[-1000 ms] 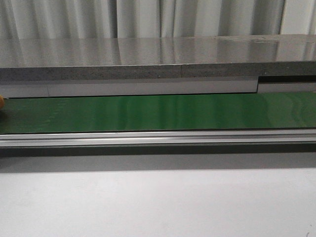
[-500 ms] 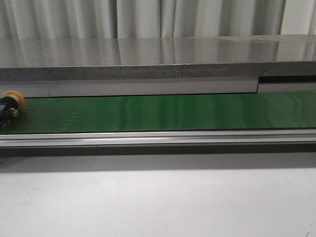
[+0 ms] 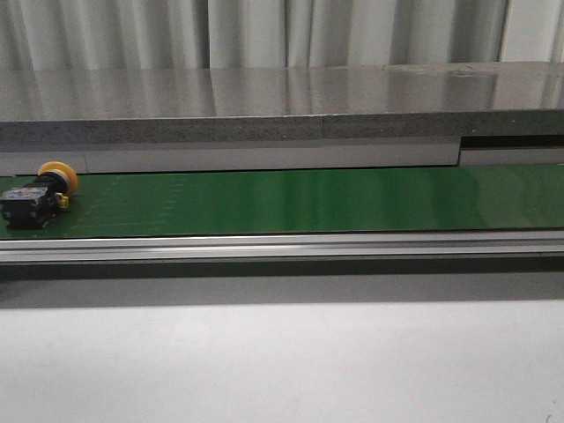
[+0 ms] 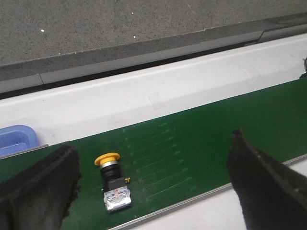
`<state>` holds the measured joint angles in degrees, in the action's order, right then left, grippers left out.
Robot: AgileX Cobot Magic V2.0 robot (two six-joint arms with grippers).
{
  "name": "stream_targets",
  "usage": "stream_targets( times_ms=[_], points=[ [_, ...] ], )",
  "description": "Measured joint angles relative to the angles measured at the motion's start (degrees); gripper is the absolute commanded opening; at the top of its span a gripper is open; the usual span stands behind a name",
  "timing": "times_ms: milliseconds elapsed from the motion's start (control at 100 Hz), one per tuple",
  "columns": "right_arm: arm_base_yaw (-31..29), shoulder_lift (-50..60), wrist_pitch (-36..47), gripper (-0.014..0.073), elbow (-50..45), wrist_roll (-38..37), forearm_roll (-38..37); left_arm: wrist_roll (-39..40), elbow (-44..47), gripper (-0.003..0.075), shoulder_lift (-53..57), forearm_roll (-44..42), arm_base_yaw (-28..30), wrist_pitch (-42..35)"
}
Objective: Move button from left to right
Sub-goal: 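Open the left gripper to release the button and raise it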
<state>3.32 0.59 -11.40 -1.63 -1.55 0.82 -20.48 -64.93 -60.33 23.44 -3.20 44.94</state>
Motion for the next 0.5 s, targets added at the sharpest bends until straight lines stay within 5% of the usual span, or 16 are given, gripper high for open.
stream_targets(
  times_ms=[500],
  points=[
    [0.00, 0.00, 0.00, -0.0068, 0.00, 0.00, 0.00, -0.34, 38.45, 0.0607, 37.93, -2.67, -0.94, -23.30]
  ],
)
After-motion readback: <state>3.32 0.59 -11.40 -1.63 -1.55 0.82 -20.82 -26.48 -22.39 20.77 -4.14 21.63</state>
